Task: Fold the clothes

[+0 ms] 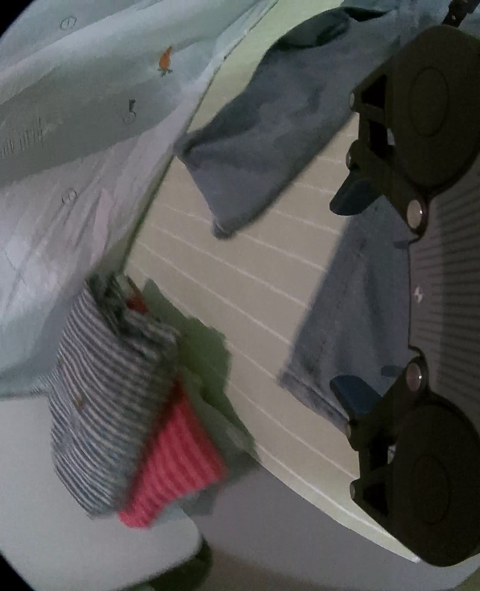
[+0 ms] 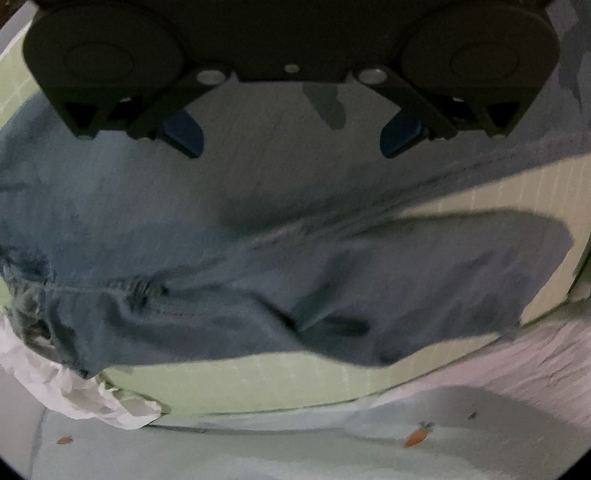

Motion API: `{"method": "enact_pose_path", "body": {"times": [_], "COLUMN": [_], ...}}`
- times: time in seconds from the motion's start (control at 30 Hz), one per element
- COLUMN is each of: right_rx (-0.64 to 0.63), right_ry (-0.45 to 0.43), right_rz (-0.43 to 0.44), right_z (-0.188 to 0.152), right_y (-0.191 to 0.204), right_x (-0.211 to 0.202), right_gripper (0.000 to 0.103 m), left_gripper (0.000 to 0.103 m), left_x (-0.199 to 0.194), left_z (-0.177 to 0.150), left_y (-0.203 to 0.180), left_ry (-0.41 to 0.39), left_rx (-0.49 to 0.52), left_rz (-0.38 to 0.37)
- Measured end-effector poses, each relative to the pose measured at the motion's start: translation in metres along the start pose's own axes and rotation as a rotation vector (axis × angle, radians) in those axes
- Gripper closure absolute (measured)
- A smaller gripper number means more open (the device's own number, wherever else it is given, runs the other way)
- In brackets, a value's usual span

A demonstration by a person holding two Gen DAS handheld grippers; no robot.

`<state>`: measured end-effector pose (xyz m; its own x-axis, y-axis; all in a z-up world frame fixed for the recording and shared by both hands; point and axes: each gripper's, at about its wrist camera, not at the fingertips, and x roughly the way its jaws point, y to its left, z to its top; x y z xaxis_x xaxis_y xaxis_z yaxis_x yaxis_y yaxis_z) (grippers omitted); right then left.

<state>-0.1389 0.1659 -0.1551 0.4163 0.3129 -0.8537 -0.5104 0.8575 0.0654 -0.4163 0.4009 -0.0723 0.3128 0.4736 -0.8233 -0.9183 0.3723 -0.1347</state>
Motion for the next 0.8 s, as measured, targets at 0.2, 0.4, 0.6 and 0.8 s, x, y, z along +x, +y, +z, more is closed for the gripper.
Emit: {"method": "enact_pose_path", "body": {"times": [0.2, 0.4, 0.6, 0.8], "right_rx": [0.094, 0.321, 0.711, 1.071], "right_ry": [-0.023, -0.06, -0.035, 0.047], "right_rz": [-0.002, 0.066, 0.171, 0.128], "right_z": [0.052, 0.101, 0.13, 0.132], "right_y": [-0.006, -0.011, -0.021, -0.037], "right_x": [0.017, 0.04, 0.073, 0.104], "right_gripper": [0.0, 0.0, 0.0, 0.0], "left_gripper": [0.004, 0.004, 0.004, 0.004], "left_x": [0.027, 0.072, 0.124, 0.183], "left_z": [0.042, 0.096, 0.151, 0.18], "left_y": [-0.035, -0.068, -0.097, -0.12], "left_ry": [-0.015, 0.025, 0.085, 0.2], "left_rx": [0.026, 0.045, -0.018, -0.138], "left_rz": [-0.057, -0.137, -0.239, -0.263]}}
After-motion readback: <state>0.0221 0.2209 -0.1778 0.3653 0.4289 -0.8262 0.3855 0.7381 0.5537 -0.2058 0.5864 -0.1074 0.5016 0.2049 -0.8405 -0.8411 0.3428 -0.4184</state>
